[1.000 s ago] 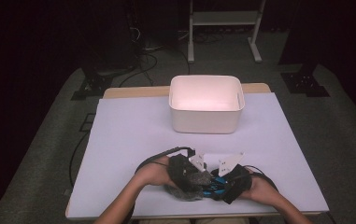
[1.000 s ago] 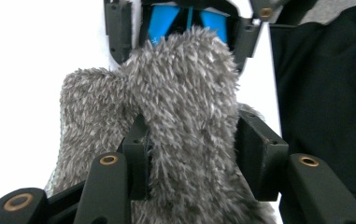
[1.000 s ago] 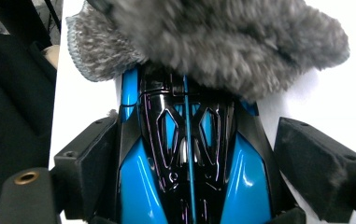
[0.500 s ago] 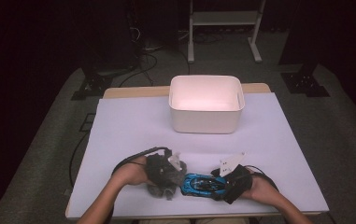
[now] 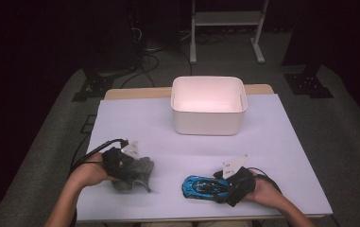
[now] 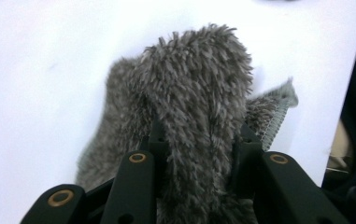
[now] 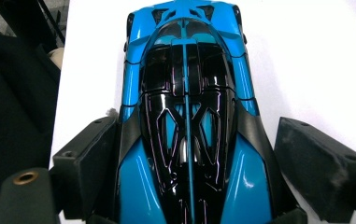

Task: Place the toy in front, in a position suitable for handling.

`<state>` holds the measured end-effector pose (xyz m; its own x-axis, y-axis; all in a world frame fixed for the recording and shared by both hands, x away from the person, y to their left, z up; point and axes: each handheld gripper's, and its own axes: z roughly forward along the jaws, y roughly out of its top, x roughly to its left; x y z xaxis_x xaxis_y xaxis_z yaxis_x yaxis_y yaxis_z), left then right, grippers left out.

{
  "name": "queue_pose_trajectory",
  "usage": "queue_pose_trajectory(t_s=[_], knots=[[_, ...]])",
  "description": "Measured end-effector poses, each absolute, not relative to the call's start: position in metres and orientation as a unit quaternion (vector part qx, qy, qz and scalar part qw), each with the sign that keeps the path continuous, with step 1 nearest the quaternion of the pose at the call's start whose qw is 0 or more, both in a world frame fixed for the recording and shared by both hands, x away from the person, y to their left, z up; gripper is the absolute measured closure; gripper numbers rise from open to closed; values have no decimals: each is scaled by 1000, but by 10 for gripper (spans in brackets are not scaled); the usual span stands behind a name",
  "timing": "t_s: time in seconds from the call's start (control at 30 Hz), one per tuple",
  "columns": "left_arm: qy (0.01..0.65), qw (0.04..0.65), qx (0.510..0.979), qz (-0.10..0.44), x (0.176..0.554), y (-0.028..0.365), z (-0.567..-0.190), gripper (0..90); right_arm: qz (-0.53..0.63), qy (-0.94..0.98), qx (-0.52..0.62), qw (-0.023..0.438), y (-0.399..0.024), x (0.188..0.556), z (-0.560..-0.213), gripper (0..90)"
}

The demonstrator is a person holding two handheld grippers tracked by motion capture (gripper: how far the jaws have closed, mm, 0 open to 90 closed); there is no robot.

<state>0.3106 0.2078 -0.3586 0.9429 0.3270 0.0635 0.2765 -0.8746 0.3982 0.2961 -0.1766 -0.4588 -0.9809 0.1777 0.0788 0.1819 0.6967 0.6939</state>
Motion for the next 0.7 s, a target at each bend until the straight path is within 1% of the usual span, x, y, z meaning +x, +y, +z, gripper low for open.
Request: queue_pose_trajectory(t_s=[0.13,0.2,0.27,0.43,0.7], knots=[[178,227,955,69,310,224,-366,655,-378,-921,-98,3,-177,296,-459,139],[190,259,945,63,310,230,-377,639,-379,-920,-99,3,-177,296,-459,139],[196,296,933,56,311,232,-391,611,-380,-920,-99,4,-177,296,-459,139],[202,337,918,46,310,231,-409,551,-381,-919,-100,4,-178,296,-459,139],[206,384,899,52,306,235,-409,443,-387,-915,-111,4,-178,295,-460,140]])
